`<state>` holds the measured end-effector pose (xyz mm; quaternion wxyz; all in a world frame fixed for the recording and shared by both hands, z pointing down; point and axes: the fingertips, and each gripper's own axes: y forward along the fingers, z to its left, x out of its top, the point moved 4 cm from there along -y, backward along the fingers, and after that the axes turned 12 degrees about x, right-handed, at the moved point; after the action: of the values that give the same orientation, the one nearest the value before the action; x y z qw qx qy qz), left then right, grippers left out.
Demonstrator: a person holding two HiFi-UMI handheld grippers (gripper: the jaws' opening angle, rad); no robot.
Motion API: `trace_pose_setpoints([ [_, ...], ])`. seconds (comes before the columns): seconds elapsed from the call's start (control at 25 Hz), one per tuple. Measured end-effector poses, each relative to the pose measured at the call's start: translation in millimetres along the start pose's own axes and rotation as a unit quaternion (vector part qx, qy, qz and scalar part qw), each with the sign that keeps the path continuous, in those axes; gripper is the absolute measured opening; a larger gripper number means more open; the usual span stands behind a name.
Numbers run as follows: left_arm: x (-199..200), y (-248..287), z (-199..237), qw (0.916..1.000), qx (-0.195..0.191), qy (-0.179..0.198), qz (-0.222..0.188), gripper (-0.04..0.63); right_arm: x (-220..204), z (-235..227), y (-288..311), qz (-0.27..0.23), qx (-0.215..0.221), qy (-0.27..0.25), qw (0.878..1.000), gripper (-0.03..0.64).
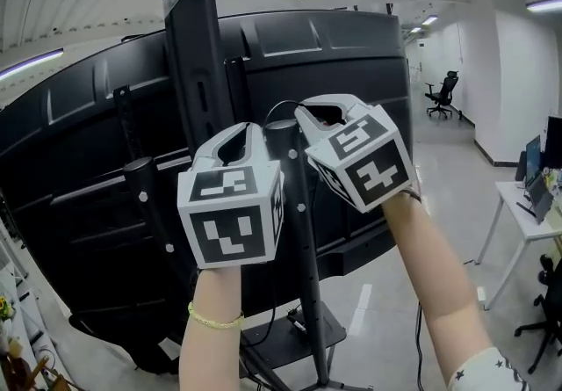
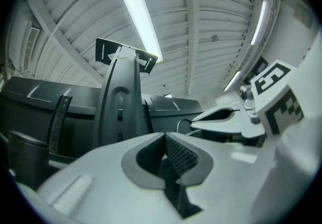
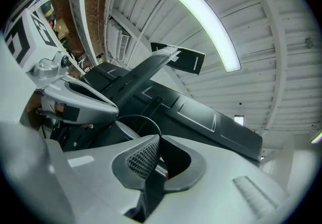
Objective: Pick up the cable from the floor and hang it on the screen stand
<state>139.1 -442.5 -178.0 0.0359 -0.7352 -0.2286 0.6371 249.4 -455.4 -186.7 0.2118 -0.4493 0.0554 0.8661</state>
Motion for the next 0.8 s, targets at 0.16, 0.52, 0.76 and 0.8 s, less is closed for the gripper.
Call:
trace_pose_setpoints([
  [0.16,-11,6,3,0.9998,0.013,-0.014,0.010,0.008,-13,-4,14,0.021,0.022,0.003,1.000,0.011],
  [0.52,-29,-1,-4,0.9995,0.016,-0.015,0.022,0.008,-28,11,4,0.040,0.022,-0.033,0.998,0.020],
  [0.76,-65,-34,-14,0.9991,-0.008,-0.025,0.034,0.008,-63,51,-22,-0.003,0.002,0.025,1.000,0.035],
  [0.8,-72,-41,-16,0.9989,-0.012,-0.028,0.037,0.008,-72,61,-28,-0.011,0.005,0.051,0.999,0.018],
])
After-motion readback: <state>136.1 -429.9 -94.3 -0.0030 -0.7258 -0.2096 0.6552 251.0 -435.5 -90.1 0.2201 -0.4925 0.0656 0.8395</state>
